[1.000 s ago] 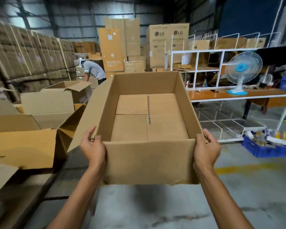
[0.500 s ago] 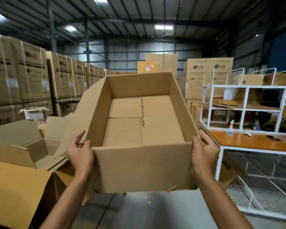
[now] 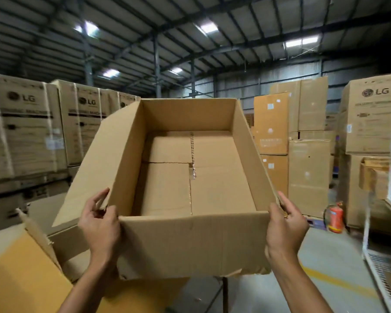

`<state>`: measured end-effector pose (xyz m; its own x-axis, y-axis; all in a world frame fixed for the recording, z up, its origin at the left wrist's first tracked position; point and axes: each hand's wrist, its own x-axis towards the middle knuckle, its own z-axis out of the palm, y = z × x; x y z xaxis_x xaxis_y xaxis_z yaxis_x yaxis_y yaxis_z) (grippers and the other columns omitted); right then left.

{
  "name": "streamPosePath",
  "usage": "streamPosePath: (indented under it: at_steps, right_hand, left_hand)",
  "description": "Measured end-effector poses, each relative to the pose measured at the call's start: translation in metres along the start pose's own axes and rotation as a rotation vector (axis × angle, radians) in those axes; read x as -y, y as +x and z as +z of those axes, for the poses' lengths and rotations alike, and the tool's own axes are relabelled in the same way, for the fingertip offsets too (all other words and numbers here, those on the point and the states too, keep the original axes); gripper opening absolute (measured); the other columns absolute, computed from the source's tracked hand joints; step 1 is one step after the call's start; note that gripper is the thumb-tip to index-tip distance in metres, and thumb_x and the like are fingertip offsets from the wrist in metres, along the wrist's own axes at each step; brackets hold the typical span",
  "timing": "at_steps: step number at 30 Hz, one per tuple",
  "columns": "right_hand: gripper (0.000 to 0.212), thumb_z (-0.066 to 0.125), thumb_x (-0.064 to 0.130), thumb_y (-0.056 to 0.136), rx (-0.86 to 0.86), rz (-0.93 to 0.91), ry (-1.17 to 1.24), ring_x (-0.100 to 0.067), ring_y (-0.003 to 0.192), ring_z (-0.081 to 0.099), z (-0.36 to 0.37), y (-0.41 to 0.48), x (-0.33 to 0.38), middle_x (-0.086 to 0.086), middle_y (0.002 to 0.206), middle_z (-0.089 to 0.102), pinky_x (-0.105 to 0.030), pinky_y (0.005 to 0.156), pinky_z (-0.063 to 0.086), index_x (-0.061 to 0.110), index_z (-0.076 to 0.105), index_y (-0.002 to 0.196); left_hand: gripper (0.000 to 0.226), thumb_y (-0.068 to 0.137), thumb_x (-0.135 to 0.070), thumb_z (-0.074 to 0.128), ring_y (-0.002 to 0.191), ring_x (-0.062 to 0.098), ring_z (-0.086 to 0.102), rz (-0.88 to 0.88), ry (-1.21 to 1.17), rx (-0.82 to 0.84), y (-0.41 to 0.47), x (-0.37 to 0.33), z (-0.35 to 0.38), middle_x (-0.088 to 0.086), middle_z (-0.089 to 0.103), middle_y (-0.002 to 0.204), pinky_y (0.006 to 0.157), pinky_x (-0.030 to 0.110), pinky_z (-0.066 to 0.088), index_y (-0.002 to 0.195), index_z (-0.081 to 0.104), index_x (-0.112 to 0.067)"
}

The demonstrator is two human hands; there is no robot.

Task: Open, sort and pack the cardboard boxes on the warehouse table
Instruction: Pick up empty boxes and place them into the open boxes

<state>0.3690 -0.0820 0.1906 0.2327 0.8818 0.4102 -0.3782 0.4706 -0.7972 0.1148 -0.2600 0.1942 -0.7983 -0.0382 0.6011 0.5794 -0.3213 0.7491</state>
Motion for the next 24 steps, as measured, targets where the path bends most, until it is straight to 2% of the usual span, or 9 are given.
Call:
streamPosePath:
  at_steps: [3,6,10,12,14,16,19,20,24]
  right_hand:
    - [0.043,0.063,0.0,0.088,0.088,0.052,0.056,-0.01,0.108,0.061,0.027,0.037,-0.028,0.001,0.119,0.066,-0.001,0.07,0.043,0.005,0.064,0.131]
    - [0.043,0.066,0.006,0.089,0.182,0.095,0.074,-0.014,0.109,0.063,0.054,0.069,-0.049,0.001,0.12,0.067,-0.023,0.085,0.052,0.008,0.064,0.131]
    - [0.042,0.068,0.009,0.089,0.289,0.155,0.109,-0.015,0.107,0.062,0.094,0.097,-0.07,0.003,0.119,0.067,-0.039,0.095,0.053,0.009,0.064,0.131]
    - [0.042,0.068,0.01,0.088,0.354,0.181,0.135,-0.018,0.11,0.064,0.114,0.102,-0.08,0.0,0.12,0.069,-0.046,0.097,0.054,0.01,0.065,0.13]
    - [0.043,0.068,0.008,0.088,0.407,0.203,0.148,-0.022,0.112,0.065,0.135,0.104,-0.092,-0.005,0.121,0.07,-0.049,0.095,0.056,0.009,0.064,0.131]
    - [0.043,0.066,0.006,0.09,0.458,0.217,0.17,-0.025,0.115,0.064,0.156,0.106,-0.102,-0.011,0.124,0.068,-0.05,0.097,0.055,0.005,0.062,0.133]
    - [0.046,0.067,0.01,0.091,0.538,0.235,0.212,-0.024,0.117,0.062,0.192,0.106,-0.118,-0.012,0.127,0.066,-0.048,0.098,0.054,0.006,0.058,0.136]
    - [0.047,0.068,0.012,0.091,0.553,0.237,0.216,-0.023,0.116,0.062,0.204,0.104,-0.123,-0.011,0.127,0.066,-0.047,0.097,0.054,0.006,0.057,0.136]
    - [0.046,0.068,0.014,0.091,0.595,0.239,0.215,-0.025,0.115,0.063,0.256,0.094,-0.141,-0.01,0.125,0.067,-0.051,0.094,0.056,0.01,0.058,0.136]
  left_hand:
    - [0.043,0.09,0.009,0.053,0.115,0.012,0.053,0.04,0.062,-0.046,0.004,0.007,0.019,0.002,0.061,0.126,0.08,0.013,0.042,0.127,0.063,-0.012]
    - [0.042,0.089,0.009,0.054,0.114,0.018,0.058,0.07,0.16,-0.113,0.01,0.008,0.035,0.006,0.064,0.126,0.085,0.019,0.045,0.125,0.065,-0.011]
    - [0.042,0.089,0.003,0.055,0.082,-0.001,0.059,0.117,0.288,-0.178,0.024,0.012,0.041,0.003,0.069,0.117,0.068,0.015,0.046,0.119,0.069,-0.022]
    - [0.041,0.09,0.006,0.054,0.086,0.002,0.059,0.105,0.324,-0.229,0.03,0.013,0.041,0.004,0.068,0.117,0.071,0.016,0.043,0.121,0.069,-0.017]
    - [0.041,0.09,0.009,0.053,0.106,0.013,0.06,0.124,0.337,-0.265,0.037,0.015,0.041,0.005,0.066,0.12,0.084,0.019,0.044,0.122,0.068,-0.01]
    - [0.04,0.089,0.01,0.053,0.111,0.014,0.059,0.141,0.363,-0.288,0.045,0.019,0.042,0.004,0.066,0.119,0.088,0.023,0.044,0.121,0.068,-0.009]
    - [0.04,0.088,0.012,0.053,0.086,-0.009,0.061,0.161,0.401,-0.342,0.065,0.031,0.038,0.003,0.067,0.114,0.072,0.003,0.044,0.119,0.069,-0.007]
    - [0.04,0.088,0.012,0.053,0.082,-0.011,0.06,0.166,0.408,-0.357,0.073,0.036,0.036,0.003,0.068,0.113,0.069,0.001,0.043,0.118,0.07,-0.007]
    - [0.038,0.088,0.012,0.052,0.103,0.013,0.06,0.154,0.428,-0.37,0.109,0.058,0.023,0.004,0.069,0.112,0.088,0.023,0.043,0.113,0.072,-0.008]
